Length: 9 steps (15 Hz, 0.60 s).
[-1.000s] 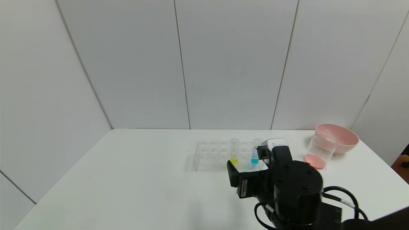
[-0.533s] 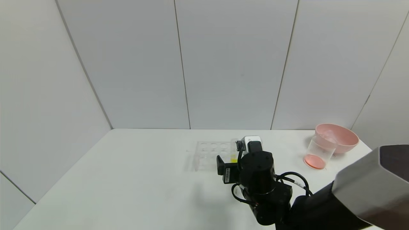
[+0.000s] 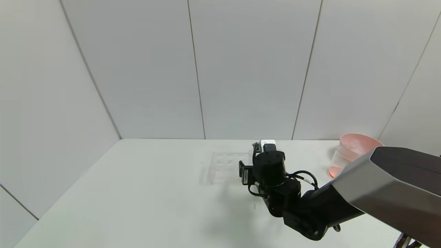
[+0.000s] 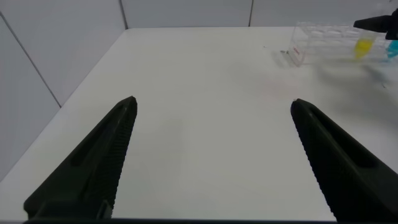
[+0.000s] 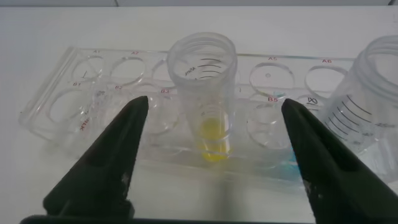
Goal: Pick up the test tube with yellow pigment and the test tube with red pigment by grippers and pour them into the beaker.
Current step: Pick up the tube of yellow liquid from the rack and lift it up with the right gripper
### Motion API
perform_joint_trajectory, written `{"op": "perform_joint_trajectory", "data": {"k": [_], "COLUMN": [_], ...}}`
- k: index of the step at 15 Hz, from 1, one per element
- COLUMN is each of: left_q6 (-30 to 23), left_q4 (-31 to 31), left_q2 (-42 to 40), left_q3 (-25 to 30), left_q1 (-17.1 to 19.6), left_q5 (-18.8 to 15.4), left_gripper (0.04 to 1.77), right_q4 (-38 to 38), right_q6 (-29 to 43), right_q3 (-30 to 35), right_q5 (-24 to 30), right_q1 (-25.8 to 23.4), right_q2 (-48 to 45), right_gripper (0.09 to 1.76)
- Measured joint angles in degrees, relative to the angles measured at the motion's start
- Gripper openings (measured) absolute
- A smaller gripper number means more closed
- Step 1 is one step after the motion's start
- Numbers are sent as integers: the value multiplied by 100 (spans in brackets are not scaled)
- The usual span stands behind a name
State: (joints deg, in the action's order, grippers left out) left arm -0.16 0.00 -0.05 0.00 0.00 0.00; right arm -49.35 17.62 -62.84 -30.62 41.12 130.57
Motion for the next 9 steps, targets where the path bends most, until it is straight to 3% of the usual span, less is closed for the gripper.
{"op": "perform_joint_trajectory", "data": {"k": [3, 7, 8, 9], "left_q6": [0, 0, 0, 0], "left_q4": [0, 0, 0, 5], "left_q2": [0, 0, 0, 0], "left_q3": [0, 0, 0, 0], "left_q1": [0, 0, 0, 0], "left_q5": [0, 0, 0, 0], "left_gripper": [176, 176, 176, 176], "right_q4": [2, 13, -16, -2], "right_q6": [-13, -40, -55, -62], "right_q3": [-94, -116, -138, -127], "right_q5": [0, -22, 20, 11], "right_q1": [-17, -17, -17, -17], "right_q2": [90, 121, 118, 105], "right_gripper": [105, 74, 55, 51]}}
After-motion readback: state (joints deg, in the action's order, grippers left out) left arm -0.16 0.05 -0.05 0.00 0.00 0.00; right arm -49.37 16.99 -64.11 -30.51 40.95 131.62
